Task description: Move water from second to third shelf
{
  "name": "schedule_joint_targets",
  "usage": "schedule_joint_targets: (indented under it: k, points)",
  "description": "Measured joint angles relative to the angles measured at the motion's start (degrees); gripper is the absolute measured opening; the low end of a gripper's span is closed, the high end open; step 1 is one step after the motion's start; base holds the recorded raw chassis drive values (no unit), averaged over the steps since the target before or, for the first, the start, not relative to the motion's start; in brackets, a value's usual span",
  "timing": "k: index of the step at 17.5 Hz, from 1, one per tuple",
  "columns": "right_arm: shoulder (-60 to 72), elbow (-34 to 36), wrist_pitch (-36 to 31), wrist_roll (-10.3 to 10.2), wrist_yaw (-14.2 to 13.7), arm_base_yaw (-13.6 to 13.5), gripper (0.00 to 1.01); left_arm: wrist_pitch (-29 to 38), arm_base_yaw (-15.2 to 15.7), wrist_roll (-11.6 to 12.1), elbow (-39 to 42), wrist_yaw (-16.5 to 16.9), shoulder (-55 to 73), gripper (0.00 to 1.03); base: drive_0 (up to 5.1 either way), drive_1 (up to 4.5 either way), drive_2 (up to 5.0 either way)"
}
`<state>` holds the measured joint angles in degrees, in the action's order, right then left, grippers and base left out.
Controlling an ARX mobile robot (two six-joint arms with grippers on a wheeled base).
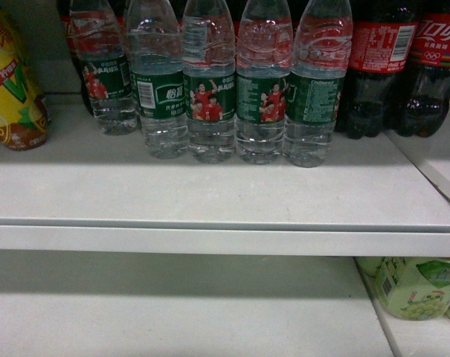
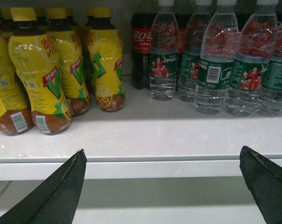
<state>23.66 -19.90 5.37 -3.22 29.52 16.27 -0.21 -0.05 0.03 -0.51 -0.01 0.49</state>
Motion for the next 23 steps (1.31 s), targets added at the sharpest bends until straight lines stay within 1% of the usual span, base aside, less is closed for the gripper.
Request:
schedule_joint_targets:
  k: [1,4,7,9,11,23]
  points:
    - [-0.90,0.00,0.63,-0.17,0.09,-1.01,0.39,0.02,0.00,0.00,0.00,0.00,0.00,0.98,0.0,0.00,0.0]
    - [-2.27,0.00,1.53,-0.39,0.13,-2.45,0.39,0.02,0.00,0.00,0.00,0.00,0.00,0.98,0.0,0.00,0.0]
    - [-2.40,0.00,1.68,-0.63,-0.09,-2.43,0.39,0.02,0.00,0.00,0.00,0.00,0.00,0.98,0.0,0.00,0.0]
    - [-2.54,0.00,2.54,-1.46,0.57,-1.84,0.39,0.02,0.00,0.00,0.00,0.00,0.00,0.98,0.0,0.00,0.0]
    - [-2.54,0.00,2.34,-1.68,0.55,-1.62,0.39,0.02,0.00,0.00,0.00,0.00,0.00,0.98,0.0,0.00,0.0]
    - [-2.60,0.00,2.64,-1.77,0.57,-1.62,0.39,-0.22,0.00,-0.02,0.00,-0.04,0.00,0.98,0.0,0.00,0.0]
